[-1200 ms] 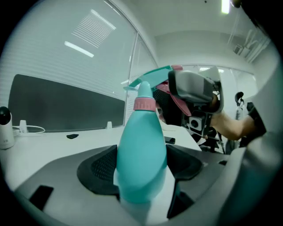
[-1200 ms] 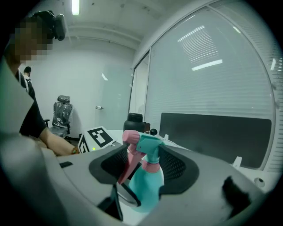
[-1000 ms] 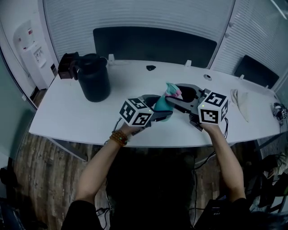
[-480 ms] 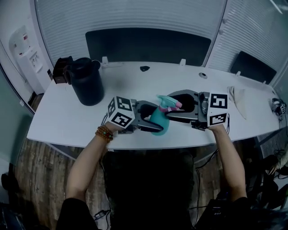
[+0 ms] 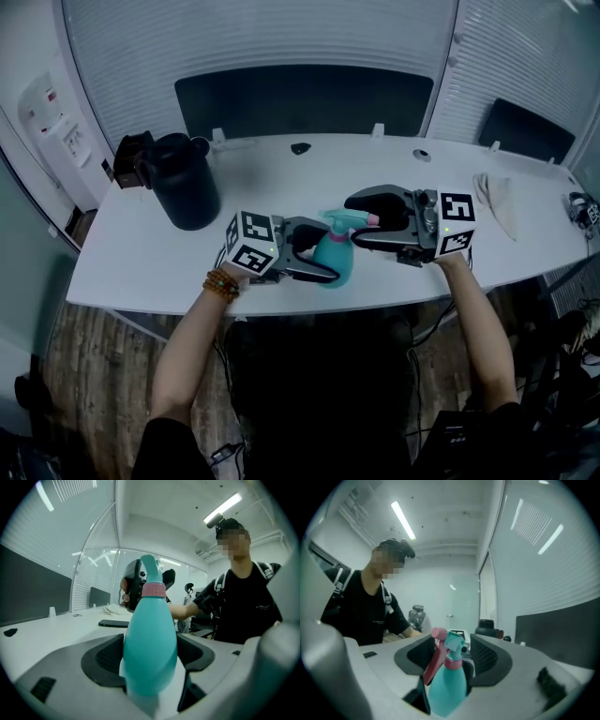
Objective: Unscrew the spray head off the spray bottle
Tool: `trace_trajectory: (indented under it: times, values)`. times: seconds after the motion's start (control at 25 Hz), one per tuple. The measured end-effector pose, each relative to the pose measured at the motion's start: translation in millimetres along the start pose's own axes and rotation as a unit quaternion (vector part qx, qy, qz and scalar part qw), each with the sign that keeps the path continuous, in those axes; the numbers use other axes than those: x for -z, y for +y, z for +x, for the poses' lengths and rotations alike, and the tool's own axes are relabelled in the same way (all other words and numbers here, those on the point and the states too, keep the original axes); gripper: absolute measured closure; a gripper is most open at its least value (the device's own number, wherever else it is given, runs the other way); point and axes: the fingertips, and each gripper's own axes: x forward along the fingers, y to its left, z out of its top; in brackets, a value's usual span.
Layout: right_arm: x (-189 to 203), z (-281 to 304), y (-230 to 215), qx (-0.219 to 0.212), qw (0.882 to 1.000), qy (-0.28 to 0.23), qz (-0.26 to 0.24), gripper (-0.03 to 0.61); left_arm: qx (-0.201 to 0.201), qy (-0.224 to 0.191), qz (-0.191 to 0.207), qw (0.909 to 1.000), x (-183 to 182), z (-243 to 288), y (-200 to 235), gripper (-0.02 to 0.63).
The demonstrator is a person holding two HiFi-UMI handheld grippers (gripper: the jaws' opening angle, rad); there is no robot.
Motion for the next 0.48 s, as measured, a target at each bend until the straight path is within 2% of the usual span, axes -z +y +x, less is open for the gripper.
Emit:
trace_trajectory:
  times: [0.08,0.12,0.16,0.2,0.24,0.28,0.36,0.4,0.44,0.48]
  values:
    - [-7.2,-10.6,-19.4,0.089,0.996,0.012,-0.024,0.355,-0.052,-0.005,-0.012,0.9986,0.6,-4.9,12.7,0.264]
    - [-10.6,-17.6,-28.6,0.141,0.989,0.021,-0.037,0.354,-0.091,-0.009,-0.021,0.9956,1.2,-9.4,21.8,0.264]
    - [-14.5,-25.1,-36.2,0.194,0.979,0.028,-0.048,0.353,-0.138,-0.014,-0.032,0.9898,1.8,-16.0,32.8,0.264]
    - [-18.8,-32.0,-41.4,0.244,0.967,0.033,-0.058,0.353,-0.196,-0.018,-0.046,0.9795,2.7,-25.0,45.4,0.264]
    - [-23.0,-37.4,-44.0,0.290,0.954,0.035,-0.066,0.353,-0.260,-0.022,-0.061,0.9633,4.6,-36.5,58.8,0.264]
    - [-26.3,-40.3,-44.7,0.329,0.941,0.038,-0.072,0.353,-0.327,-0.025,-0.079,0.9413,7.5,-50.0,71.3,0.264]
    - [-27.2,-36.8,-45.3,0.385,0.919,0.047,-0.074,0.351,-0.442,-0.032,-0.109,0.8896,13.1,-75.1,87.4,0.263]
    - [-23.9,-30.0,-47.5,0.401,0.911,0.058,-0.073,0.351,-0.483,-0.035,-0.119,0.8668,14.7,-82.7,90.4,0.264]
    - [-18.5,-20.7,-51.6,0.412,0.905,0.072,-0.073,0.342,-0.512,-0.036,-0.124,0.8491,15.3,-86.3,91.3,0.264]
    - [-12.4,-10.3,-57.3,0.418,0.901,0.089,-0.077,0.324,-0.532,-0.037,-0.127,0.8362,15.0,-86.7,91.6,0.264]
